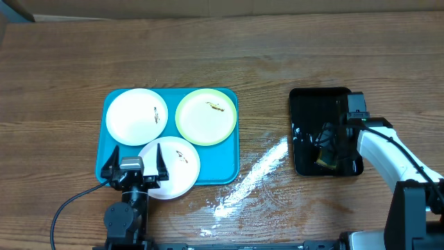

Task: Clean dirty plates on tray and stack at the side

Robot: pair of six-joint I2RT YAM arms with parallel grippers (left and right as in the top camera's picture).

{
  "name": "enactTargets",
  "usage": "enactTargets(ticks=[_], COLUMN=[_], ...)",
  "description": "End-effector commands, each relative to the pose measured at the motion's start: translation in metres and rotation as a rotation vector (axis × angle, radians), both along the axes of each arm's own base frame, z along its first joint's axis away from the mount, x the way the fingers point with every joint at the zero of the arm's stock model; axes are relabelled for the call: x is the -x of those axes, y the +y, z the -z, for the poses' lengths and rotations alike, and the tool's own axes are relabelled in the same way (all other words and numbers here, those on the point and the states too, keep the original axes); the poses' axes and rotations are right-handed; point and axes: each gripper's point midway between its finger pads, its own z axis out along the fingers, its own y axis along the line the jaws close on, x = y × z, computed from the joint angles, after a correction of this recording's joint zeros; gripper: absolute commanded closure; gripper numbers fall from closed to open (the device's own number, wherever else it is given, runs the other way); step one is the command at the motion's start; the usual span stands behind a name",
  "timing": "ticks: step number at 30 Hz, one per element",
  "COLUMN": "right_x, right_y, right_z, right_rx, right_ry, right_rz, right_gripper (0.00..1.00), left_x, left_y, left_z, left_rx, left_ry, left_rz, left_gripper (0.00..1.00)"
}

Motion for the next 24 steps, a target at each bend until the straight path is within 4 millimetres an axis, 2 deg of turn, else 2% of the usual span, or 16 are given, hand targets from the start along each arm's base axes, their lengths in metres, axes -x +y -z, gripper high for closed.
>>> enactTargets(ticks=[1,4,8,9,10,15,18,20,22,24], right_x=[0.001,0.001,0.002,0.002,0.001,0.001,0.001,0.002,0.001,0.001], right_y=[0.002,0.002,0.002,0.002,0.002,0.002,0.002,0.002,0.002,0.002], right_z=[0.002,0.002,0.002,0.002,0.002,0.002,0.002,0.002,0.002,0.002], right_rx=[-0.015,-0.016,-0.015,-0.015,-0.015,-0.015,-0.015,-0.015,-0.015,-0.015], right_ry=[0.003,0.003,0.004,0.004,0.003,0.003,0.003,0.004,0.003,0.003], right_rz=[0.002,0.001,0.002,0.002,0.002,0.002,0.002,0.001,0.001,0.001], right_gripper=[0.37,0.37,0.34,0.34,0.34,0.33,0.33,0.32,0.32,0.31], left_x=[0.002,0.002,0.002,0.004,0.007,0.011,0.006,-0.001,-0.011,-0.017], left_y=[0.016,0.015,-0.022,-0.025,-0.024,-0.034,-0.048,-0.055,-0.064,-0.075], left_z=[0.004,-0.002,-0.030,-0.036,-0.045,-0.083,-0.108,-0.128,-0.144,-0.151], left_rx=[-0.063,-0.057,0.011,0.059,0.103,0.083,0.065,0.096,0.127,0.169], left_ry=[0.020,-0.006,-0.089,-0.081,-0.051,0.093,0.259,0.443,0.524,0.604], left_rz=[-0.088,-0.083,0.131,0.146,0.143,0.194,0.277,0.310,0.355,0.414], left_gripper=[0.00,0.00,0.00,0.00,0.00,0.00,0.00,0.00,0.00,0.00])
